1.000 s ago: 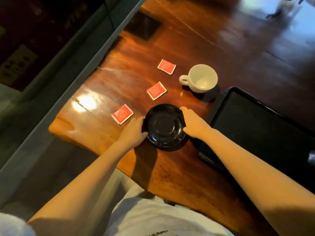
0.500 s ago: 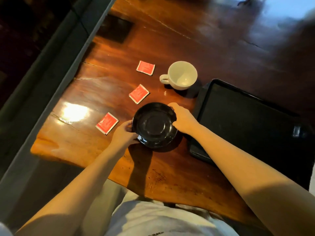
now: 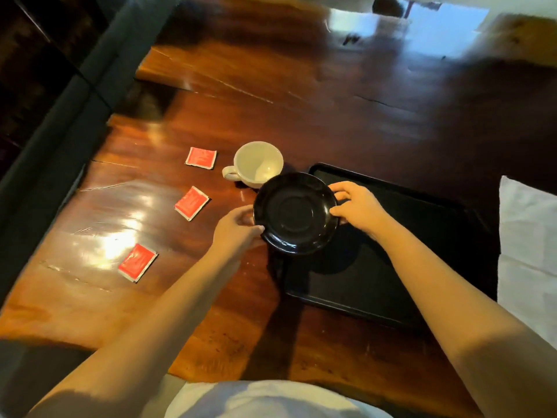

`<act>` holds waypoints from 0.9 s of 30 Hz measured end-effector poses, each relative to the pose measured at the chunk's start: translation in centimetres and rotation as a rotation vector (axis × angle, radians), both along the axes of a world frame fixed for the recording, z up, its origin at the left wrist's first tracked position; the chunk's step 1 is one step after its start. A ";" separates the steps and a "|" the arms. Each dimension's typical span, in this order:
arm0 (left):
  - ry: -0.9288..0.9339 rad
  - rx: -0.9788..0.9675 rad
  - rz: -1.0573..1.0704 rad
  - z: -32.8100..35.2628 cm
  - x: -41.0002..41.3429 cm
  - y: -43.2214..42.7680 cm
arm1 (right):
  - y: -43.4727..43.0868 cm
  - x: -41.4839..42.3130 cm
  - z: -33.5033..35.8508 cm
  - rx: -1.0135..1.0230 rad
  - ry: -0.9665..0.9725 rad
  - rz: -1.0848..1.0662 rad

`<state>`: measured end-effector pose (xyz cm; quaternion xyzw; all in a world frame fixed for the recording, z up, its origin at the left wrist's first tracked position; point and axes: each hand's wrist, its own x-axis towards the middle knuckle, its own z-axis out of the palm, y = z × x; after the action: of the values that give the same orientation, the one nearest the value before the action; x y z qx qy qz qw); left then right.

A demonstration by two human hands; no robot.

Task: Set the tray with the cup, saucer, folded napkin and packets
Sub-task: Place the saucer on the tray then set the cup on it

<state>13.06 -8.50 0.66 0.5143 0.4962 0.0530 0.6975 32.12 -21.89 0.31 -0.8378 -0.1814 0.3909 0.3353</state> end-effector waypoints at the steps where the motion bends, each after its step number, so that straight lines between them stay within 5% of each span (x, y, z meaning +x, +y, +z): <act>1: 0.002 -0.003 -0.005 0.0 1.4 -0.6 | -0.7 1.0 -0.2 -0.010 -0.013 -0.034; 14: 0.095 -0.003 0.006 -3.4 12.2 -6.8 | -6.6 8.7 -5.0 -0.098 -0.017 -0.304; 27: 0.189 0.114 -0.034 -6.3 13.1 -7.9 | -7.8 9.7 -7.1 -0.066 -0.035 -0.264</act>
<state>26.19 -16.39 -5.65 0.5642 0.5471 0.0206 0.6180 41.78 -29.65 -6.83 -0.8716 -0.0626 0.3345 0.3529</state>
